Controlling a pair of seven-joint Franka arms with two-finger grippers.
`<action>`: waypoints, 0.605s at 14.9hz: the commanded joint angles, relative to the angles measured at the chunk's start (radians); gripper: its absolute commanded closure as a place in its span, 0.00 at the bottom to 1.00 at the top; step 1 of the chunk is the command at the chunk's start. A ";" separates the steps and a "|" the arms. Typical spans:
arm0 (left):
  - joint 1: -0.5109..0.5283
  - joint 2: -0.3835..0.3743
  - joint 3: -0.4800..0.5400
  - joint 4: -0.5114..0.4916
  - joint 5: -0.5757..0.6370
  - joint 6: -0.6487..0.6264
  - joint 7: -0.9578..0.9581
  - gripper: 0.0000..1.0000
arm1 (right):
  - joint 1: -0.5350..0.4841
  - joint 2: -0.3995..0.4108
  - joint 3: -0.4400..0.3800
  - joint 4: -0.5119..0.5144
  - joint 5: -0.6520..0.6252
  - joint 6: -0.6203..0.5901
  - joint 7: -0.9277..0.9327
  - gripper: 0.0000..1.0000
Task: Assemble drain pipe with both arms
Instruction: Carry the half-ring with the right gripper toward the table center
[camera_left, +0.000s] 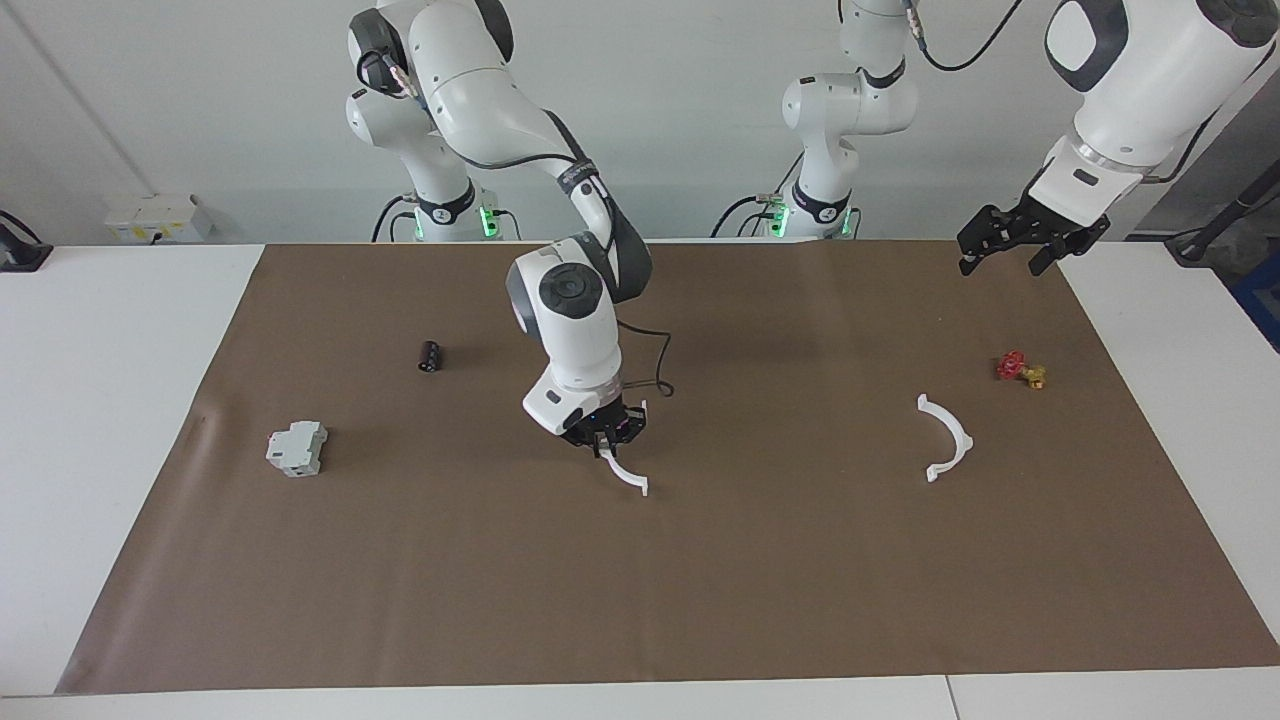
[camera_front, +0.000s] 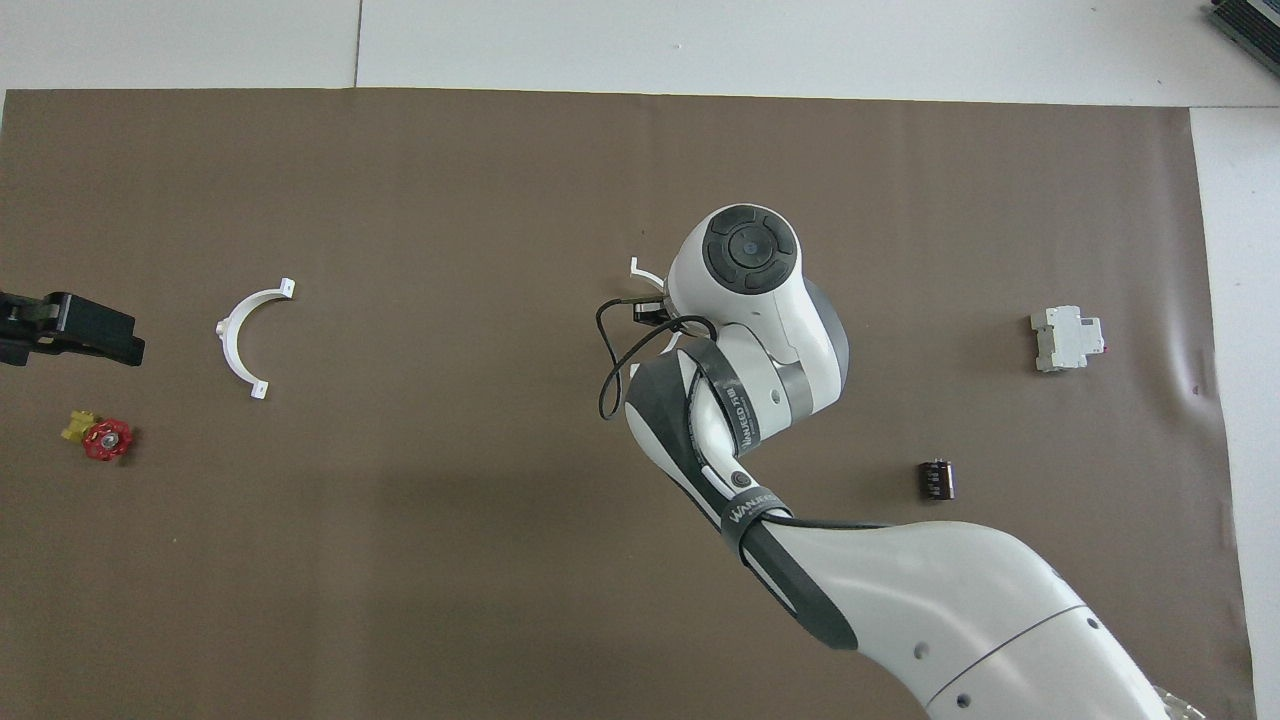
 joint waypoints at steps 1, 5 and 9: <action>0.008 -0.014 -0.007 -0.019 0.016 0.009 -0.004 0.00 | 0.017 0.014 -0.003 0.004 -0.023 0.018 0.020 1.00; 0.008 -0.014 -0.007 -0.019 0.016 0.010 -0.004 0.00 | 0.029 0.012 -0.003 -0.031 -0.021 0.059 0.026 1.00; 0.008 -0.014 -0.007 -0.019 0.016 0.012 -0.004 0.00 | 0.058 0.034 -0.003 -0.022 -0.029 0.089 0.099 1.00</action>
